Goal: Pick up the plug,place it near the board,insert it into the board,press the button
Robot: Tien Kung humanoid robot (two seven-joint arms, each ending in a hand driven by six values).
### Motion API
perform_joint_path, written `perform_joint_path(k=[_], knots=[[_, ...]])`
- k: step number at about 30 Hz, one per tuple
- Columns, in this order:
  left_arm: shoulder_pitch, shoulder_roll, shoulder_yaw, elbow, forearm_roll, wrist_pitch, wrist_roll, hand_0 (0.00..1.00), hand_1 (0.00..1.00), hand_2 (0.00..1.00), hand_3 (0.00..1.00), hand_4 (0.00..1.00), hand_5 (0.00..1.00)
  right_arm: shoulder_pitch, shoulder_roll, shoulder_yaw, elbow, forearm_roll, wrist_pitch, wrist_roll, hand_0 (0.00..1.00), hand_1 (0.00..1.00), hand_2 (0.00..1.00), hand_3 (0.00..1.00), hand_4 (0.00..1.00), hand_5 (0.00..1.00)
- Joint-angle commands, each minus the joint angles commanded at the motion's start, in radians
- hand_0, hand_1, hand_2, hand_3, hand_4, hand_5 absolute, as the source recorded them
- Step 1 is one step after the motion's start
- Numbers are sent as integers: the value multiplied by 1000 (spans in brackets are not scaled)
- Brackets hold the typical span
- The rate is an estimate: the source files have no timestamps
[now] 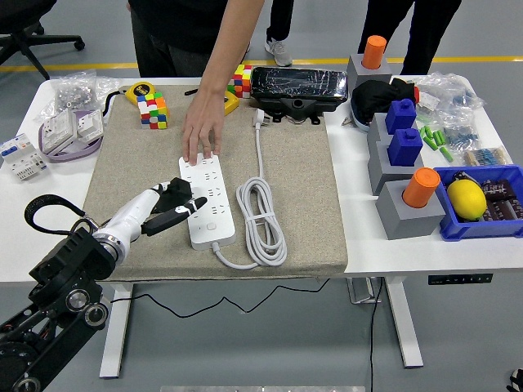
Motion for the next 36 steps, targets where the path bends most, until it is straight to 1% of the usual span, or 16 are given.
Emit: perform_joint_path(k=[3, 9, 16, 27, 32, 36], knots=[[-6, 0, 9, 3, -1, -2, 0, 998, 995, 960, 956, 998, 998, 0, 0, 2, 0, -2, 0, 0, 781, 719, 717, 752, 998, 917], [-3, 1, 30, 4, -9, -5, 0, 998, 993, 957, 956, 998, 998, -1, -1, 3, 0, -3, -1, 0, 782, 719, 717, 752, 998, 917], [-8, -3, 39, 2, -8, -4, 0, 998, 990, 956, 953, 998, 998, -2, -2, 3, 0, -4, -2, -1, 782, 720, 717, 752, 998, 917], [-37, -8, 62, 4, 3, -4, 0, 998, 988, 954, 952, 998, 998, 2, -3, 2, 0, -1, -2, 0, 781, 719, 717, 750, 998, 917], [-54, -10, 84, 6, 9, -4, 0, 998, 987, 954, 952, 998, 998, 3, -4, 0, 0, 0, -1, 0, 781, 719, 717, 751, 998, 917], [-78, -9, 114, 10, 15, -4, 0, 998, 988, 953, 952, 998, 998, 6, -5, -3, 0, 4, 0, 1, 781, 719, 717, 751, 998, 917]])
